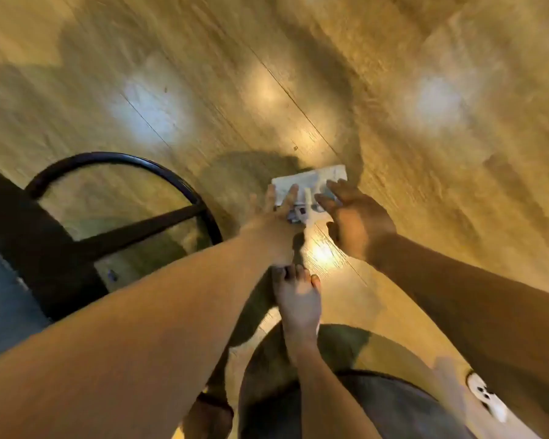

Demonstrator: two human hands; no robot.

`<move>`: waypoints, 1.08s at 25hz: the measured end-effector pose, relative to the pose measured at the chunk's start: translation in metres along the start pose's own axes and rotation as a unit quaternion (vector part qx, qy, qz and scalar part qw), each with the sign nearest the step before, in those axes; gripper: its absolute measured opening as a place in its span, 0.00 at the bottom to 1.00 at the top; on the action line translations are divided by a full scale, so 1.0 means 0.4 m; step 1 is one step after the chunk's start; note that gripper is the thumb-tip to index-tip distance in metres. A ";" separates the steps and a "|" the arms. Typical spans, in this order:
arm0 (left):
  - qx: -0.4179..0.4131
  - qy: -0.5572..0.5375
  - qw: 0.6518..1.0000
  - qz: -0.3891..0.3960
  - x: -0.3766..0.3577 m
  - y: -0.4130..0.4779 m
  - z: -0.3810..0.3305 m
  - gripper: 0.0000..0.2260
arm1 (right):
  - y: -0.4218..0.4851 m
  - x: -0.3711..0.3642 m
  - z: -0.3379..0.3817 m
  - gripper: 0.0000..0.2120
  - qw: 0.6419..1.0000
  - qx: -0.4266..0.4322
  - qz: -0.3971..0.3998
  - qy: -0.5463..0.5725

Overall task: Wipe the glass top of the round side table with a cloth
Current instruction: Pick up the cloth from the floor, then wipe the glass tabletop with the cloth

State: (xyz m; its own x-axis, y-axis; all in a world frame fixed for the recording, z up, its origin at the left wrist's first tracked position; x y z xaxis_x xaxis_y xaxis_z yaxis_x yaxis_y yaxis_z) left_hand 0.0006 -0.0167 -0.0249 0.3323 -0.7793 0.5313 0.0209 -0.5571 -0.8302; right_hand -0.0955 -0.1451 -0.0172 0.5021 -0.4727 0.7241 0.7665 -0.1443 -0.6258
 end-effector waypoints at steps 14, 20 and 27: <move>0.045 -0.328 0.906 -0.265 0.237 -0.507 -0.007 0.23 | -0.202 0.344 0.262 0.27 0.976 0.034 -0.054 0.206; 0.044 -0.309 0.836 -0.452 0.156 -1.094 0.158 0.25 | -0.352 0.603 0.758 0.23 0.951 0.224 -0.179 0.114; 0.484 -0.339 0.676 -0.440 -0.452 -1.365 0.458 0.27 | -0.085 0.559 1.256 0.26 0.917 0.309 -0.251 -0.036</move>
State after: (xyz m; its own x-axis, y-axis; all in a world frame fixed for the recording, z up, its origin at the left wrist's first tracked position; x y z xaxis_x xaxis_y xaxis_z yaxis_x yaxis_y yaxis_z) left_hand 0.1017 0.4808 0.3014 0.1384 0.2250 0.9645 0.9902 -0.0158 -0.1384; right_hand 0.1917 0.1908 0.3117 0.0328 -0.4199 0.9070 0.9776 0.2022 0.0582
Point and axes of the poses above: each hand's wrist, its own y-axis towards the middle knuckle, its own x-axis out of the back of the hand, z = x × y, the point moved 3 cm from there along y, towards the middle knuckle, and after that the axes turned 2 degrees about y, right-handed, at the moved point
